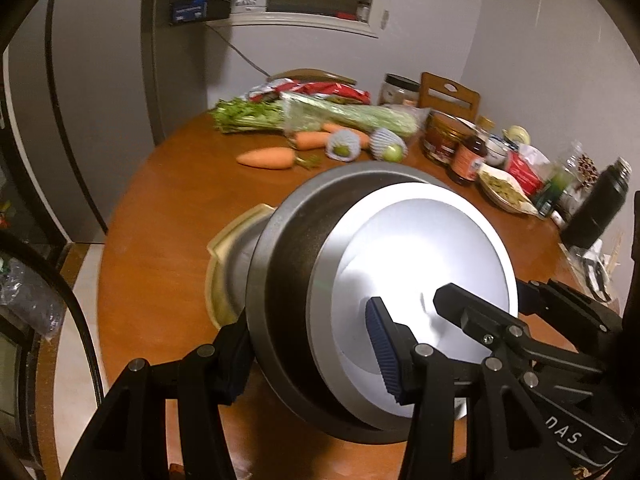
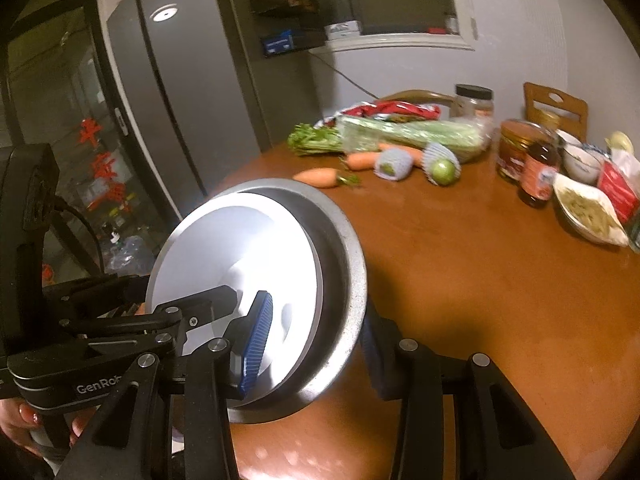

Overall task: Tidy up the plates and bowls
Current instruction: 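Carry the bowl stack over the grey tray and lower it onto it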

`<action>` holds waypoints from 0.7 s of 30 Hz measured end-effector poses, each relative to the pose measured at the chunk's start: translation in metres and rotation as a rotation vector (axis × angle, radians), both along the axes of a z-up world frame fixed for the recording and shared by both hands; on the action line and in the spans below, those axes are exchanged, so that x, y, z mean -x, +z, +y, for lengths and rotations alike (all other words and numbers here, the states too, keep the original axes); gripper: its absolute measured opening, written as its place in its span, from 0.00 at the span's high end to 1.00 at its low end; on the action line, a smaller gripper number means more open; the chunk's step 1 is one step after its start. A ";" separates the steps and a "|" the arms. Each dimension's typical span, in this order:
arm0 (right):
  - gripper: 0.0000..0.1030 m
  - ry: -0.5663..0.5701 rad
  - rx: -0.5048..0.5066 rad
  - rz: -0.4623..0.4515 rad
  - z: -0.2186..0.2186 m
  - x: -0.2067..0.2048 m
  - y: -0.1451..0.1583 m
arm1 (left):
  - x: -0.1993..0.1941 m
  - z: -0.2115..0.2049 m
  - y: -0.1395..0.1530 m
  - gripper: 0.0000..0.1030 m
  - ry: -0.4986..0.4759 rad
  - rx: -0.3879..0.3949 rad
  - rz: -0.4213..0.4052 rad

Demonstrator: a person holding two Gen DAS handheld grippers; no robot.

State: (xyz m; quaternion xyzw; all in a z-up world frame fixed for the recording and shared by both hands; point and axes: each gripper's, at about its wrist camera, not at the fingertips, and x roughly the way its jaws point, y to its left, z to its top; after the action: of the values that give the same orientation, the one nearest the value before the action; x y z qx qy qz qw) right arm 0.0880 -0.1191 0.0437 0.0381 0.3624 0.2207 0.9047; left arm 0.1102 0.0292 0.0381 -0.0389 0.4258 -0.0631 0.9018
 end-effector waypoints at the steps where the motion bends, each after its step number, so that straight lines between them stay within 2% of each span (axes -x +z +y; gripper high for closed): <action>1: 0.57 0.005 0.002 -0.001 0.005 -0.004 0.001 | -0.003 0.004 -0.001 0.50 0.006 0.001 0.001; 12: 0.58 0.044 0.016 0.035 0.042 -0.042 -0.009 | -0.030 0.033 -0.018 0.50 0.045 0.001 0.040; 21: 0.58 0.056 0.023 0.065 0.052 -0.060 -0.028 | -0.047 0.039 -0.037 0.50 0.055 0.000 0.068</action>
State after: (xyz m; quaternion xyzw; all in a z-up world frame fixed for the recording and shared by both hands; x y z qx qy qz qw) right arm 0.1480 -0.0669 0.0155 0.0248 0.3951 0.2405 0.8863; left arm 0.1568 0.0687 0.0010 -0.0526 0.4549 -0.0367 0.8882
